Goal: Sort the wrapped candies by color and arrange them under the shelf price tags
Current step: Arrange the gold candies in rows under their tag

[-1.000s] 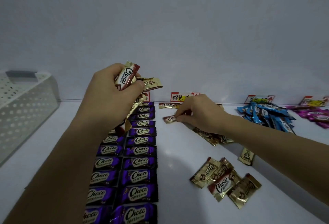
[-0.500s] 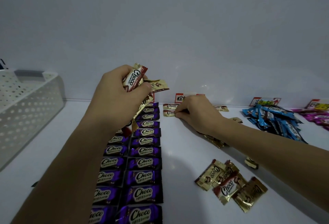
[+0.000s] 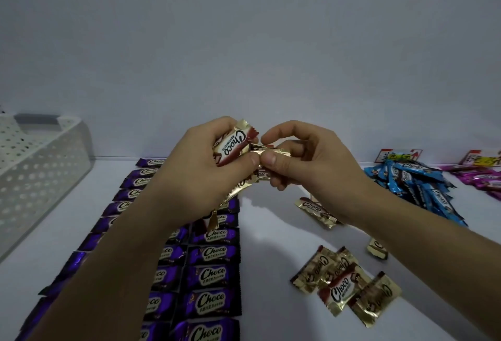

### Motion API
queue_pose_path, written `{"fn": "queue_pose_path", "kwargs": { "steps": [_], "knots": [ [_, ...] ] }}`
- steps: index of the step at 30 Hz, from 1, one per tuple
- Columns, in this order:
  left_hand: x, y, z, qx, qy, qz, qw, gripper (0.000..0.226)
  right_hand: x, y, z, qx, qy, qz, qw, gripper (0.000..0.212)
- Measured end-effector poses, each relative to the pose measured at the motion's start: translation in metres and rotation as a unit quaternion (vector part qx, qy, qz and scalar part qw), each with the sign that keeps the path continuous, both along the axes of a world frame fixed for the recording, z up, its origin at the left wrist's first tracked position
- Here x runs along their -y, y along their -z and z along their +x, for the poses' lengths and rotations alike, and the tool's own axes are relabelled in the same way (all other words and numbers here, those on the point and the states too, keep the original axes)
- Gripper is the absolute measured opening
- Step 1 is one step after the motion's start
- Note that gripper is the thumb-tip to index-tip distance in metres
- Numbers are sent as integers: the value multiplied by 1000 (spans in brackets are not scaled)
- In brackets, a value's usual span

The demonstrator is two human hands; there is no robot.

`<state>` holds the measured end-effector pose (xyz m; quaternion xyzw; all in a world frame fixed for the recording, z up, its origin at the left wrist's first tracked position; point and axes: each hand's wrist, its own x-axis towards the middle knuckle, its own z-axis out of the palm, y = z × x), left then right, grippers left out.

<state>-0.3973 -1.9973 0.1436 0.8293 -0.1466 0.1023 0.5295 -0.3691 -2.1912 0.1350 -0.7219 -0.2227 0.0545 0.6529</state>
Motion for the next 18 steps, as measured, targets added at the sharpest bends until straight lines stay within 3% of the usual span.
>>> {"fn": "queue_pose_path", "kwargs": {
  "steps": [4,7,11,18],
  "knots": [
    [5,4,2,6,-39,-30,999,8,17,3,1,11,67,9,998,30],
    [5,5,3,-1,-77,-66,995,6,40,3,14,56,132,5,990,16],
    [6,6,4,-17,-82,-79,993,7,68,23,44,172,188,-266,930,11],
    [8,9,5,-9,-86,-51,995,7,69,53,52,235,165,-458,841,14]
  ]
}}
